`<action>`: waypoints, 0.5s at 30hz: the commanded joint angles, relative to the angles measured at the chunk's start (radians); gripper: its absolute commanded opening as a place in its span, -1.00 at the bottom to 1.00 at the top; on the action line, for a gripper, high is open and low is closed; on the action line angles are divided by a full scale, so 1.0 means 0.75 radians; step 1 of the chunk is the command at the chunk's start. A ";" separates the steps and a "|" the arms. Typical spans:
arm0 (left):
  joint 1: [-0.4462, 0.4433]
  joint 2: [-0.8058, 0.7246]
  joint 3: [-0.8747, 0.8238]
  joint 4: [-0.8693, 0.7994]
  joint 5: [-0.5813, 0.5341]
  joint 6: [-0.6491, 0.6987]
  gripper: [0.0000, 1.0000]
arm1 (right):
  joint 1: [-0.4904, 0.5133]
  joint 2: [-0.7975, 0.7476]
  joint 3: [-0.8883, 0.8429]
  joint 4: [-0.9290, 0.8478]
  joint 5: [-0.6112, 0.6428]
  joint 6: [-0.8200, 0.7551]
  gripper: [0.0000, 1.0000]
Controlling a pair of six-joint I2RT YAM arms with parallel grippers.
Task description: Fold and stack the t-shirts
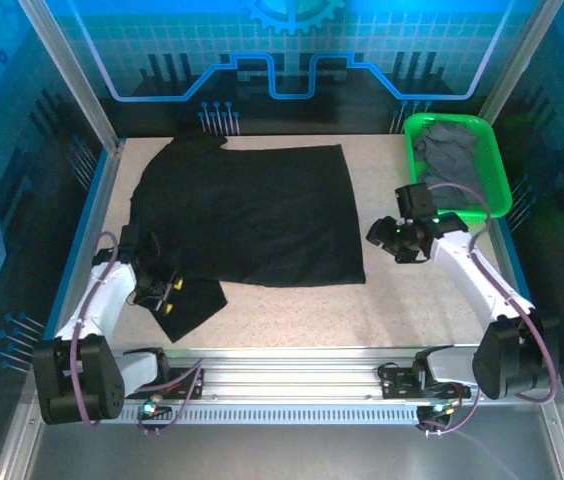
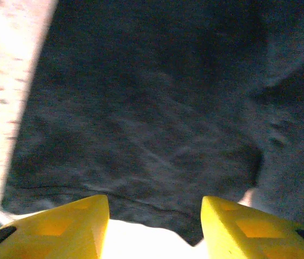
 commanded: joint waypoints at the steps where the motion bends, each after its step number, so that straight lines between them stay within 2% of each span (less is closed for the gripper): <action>1: -0.008 -0.013 0.030 -0.149 -0.123 0.059 0.02 | 0.086 0.087 -0.020 0.088 -0.128 -0.010 0.12; 4: -0.008 0.018 0.030 -0.065 -0.082 0.029 0.01 | 0.181 0.234 0.056 0.108 -0.173 -0.036 0.09; 8: -0.008 0.104 0.099 0.013 -0.078 0.013 0.00 | 0.287 0.511 0.257 0.095 -0.125 -0.110 -0.01; 15: 0.002 0.341 0.302 0.120 -0.047 0.062 0.01 | 0.282 0.993 0.723 -0.095 -0.074 -0.164 -0.12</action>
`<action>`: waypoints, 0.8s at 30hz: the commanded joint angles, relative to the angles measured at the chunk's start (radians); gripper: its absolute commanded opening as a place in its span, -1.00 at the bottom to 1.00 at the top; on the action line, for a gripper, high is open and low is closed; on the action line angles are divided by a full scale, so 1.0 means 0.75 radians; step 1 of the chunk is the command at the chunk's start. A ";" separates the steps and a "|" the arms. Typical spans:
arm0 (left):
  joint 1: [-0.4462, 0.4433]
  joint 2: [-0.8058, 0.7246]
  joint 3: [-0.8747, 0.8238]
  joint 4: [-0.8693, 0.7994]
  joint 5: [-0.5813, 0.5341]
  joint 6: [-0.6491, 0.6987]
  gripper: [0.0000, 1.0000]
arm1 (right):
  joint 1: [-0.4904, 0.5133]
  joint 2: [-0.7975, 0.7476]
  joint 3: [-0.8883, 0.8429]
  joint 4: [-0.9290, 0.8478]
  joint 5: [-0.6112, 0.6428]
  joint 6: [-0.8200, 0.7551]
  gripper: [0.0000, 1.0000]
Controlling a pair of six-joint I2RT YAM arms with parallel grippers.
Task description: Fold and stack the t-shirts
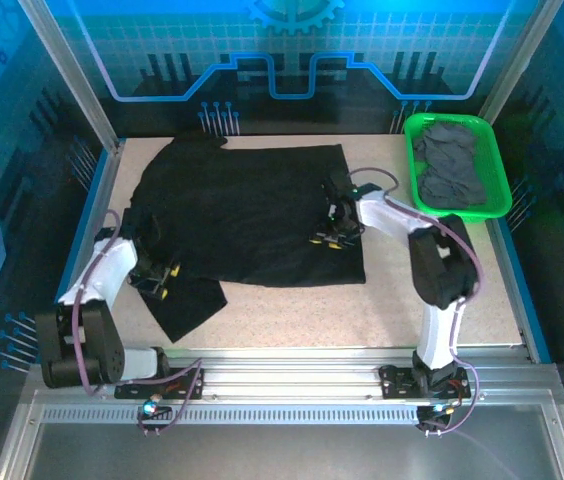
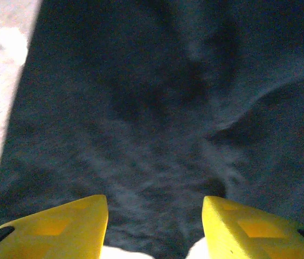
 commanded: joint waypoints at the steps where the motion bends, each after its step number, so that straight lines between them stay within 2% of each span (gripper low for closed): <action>1: 0.002 0.085 0.093 0.078 0.031 0.027 0.01 | -0.029 0.170 0.216 -0.216 0.033 -0.045 -0.14; 4: 0.000 0.111 0.120 0.126 0.095 0.017 0.01 | -0.095 0.322 0.382 -0.432 0.074 -0.028 -0.23; 7: 0.000 0.106 0.123 0.185 0.184 0.029 0.01 | -0.176 0.373 0.426 -0.548 0.142 -0.012 -0.36; 11: -0.001 0.084 0.110 0.250 0.303 0.060 -0.02 | -0.281 0.345 0.395 -0.572 0.197 -0.012 -0.40; 15: -0.002 0.044 0.107 0.164 0.328 0.097 -0.04 | -0.394 0.328 0.351 -0.516 0.144 -0.015 -0.39; 18: -0.009 -0.015 0.058 0.057 0.326 0.108 -0.07 | -0.437 0.304 0.340 -0.428 0.025 -0.034 -0.34; 22: -0.061 -0.156 -0.080 -0.074 0.299 0.080 -0.08 | -0.393 0.220 0.384 -0.394 0.000 -0.113 -0.16; 24: -0.124 -0.241 -0.169 -0.120 0.290 0.026 -0.07 | -0.367 0.158 0.378 -0.394 0.011 -0.128 -0.07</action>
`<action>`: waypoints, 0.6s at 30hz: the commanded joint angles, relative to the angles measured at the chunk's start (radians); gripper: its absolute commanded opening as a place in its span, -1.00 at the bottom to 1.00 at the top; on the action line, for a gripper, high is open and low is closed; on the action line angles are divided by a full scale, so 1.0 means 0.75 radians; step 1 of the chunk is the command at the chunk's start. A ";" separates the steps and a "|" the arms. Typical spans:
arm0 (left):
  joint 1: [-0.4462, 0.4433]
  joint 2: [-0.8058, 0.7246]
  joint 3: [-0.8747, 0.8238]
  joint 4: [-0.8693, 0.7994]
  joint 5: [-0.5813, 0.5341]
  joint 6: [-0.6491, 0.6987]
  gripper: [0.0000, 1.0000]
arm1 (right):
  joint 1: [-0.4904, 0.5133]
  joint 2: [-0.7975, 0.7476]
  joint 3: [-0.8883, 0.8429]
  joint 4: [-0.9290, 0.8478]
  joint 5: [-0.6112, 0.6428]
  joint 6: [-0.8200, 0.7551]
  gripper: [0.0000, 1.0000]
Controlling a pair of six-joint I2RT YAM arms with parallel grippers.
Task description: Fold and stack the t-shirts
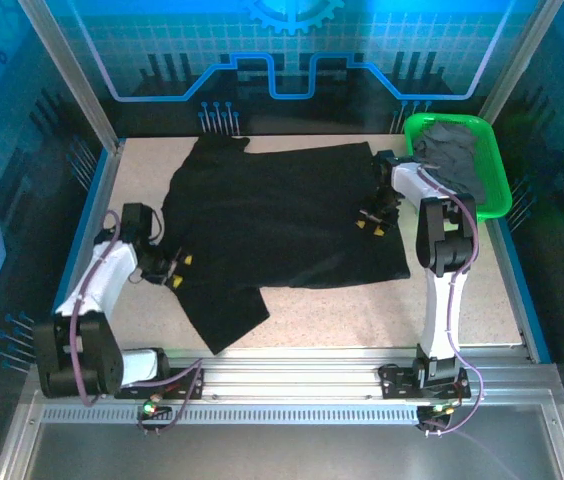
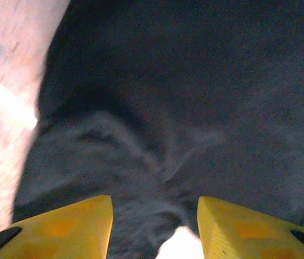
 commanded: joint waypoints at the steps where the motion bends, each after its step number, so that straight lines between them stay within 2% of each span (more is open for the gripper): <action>1: -0.105 -0.124 -0.133 -0.197 0.013 -0.073 -0.06 | 0.062 -0.159 -0.018 0.018 -0.036 -0.052 -0.04; 5: -0.327 -0.179 -0.246 -0.217 0.003 -0.212 0.03 | 0.080 -0.341 -0.194 0.111 -0.087 -0.030 0.09; 9: -0.506 -0.119 -0.286 -0.131 -0.006 -0.307 0.10 | 0.104 -0.495 -0.354 0.154 -0.146 -0.029 0.14; 14: -0.634 0.096 -0.251 -0.047 -0.019 -0.306 0.18 | 0.115 -0.651 -0.530 0.161 -0.176 -0.015 0.14; 18: -0.652 0.255 -0.248 0.070 -0.026 -0.266 0.09 | 0.113 -0.755 -0.622 0.137 -0.172 -0.005 0.14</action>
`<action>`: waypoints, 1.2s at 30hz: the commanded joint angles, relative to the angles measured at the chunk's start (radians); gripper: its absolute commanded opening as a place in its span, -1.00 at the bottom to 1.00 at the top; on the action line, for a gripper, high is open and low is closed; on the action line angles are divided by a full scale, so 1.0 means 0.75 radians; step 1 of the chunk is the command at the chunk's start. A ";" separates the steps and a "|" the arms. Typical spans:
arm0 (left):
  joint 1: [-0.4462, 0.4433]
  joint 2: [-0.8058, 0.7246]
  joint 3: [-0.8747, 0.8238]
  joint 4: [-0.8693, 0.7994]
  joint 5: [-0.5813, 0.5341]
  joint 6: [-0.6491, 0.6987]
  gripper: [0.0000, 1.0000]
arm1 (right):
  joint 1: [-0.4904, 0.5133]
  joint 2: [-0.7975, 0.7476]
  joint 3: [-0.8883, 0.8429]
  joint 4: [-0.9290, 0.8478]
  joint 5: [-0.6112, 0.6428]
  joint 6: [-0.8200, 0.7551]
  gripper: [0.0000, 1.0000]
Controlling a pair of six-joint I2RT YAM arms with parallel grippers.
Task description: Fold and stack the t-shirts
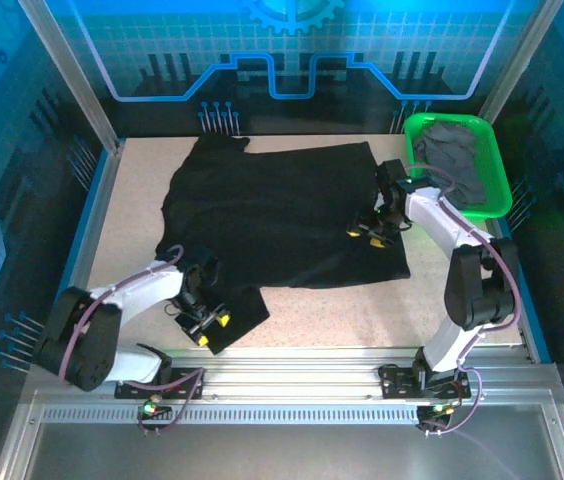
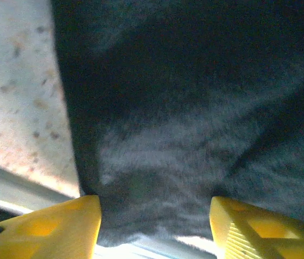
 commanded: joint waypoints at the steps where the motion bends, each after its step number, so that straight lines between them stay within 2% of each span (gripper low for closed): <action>1: -0.014 0.108 0.030 0.095 -0.024 0.015 0.05 | 0.009 -0.100 -0.058 -0.028 -0.026 0.014 0.14; 4: -0.014 0.189 0.076 0.111 -0.055 0.054 -0.26 | -0.004 -0.165 -0.107 -0.039 -0.001 0.024 0.14; 6: -0.013 0.200 0.109 0.095 -0.103 0.073 -0.63 | -0.026 -0.200 -0.143 -0.039 0.015 0.030 0.14; 8: -0.012 0.177 0.142 0.051 -0.153 0.088 -0.90 | -0.053 -0.228 -0.178 -0.039 0.024 0.037 0.13; 9: -0.012 0.154 0.159 0.022 -0.170 0.095 -0.93 | -0.067 -0.242 -0.194 -0.041 0.032 0.037 0.13; 15: -0.012 0.008 0.237 -0.154 -0.220 0.137 -0.96 | -0.158 -0.274 -0.275 -0.032 0.062 0.025 0.12; 24: -0.005 -0.133 0.192 -0.271 -0.164 0.170 -1.00 | -0.275 -0.270 -0.388 -0.040 0.073 0.090 0.14; 30: 0.002 -0.218 0.166 -0.381 -0.111 0.226 -1.00 | -0.382 -0.296 -0.517 0.023 0.056 0.176 0.09; 36: 0.015 -0.236 0.142 -0.404 -0.083 0.268 -1.00 | -0.422 -0.269 -0.588 0.105 0.036 0.211 -0.01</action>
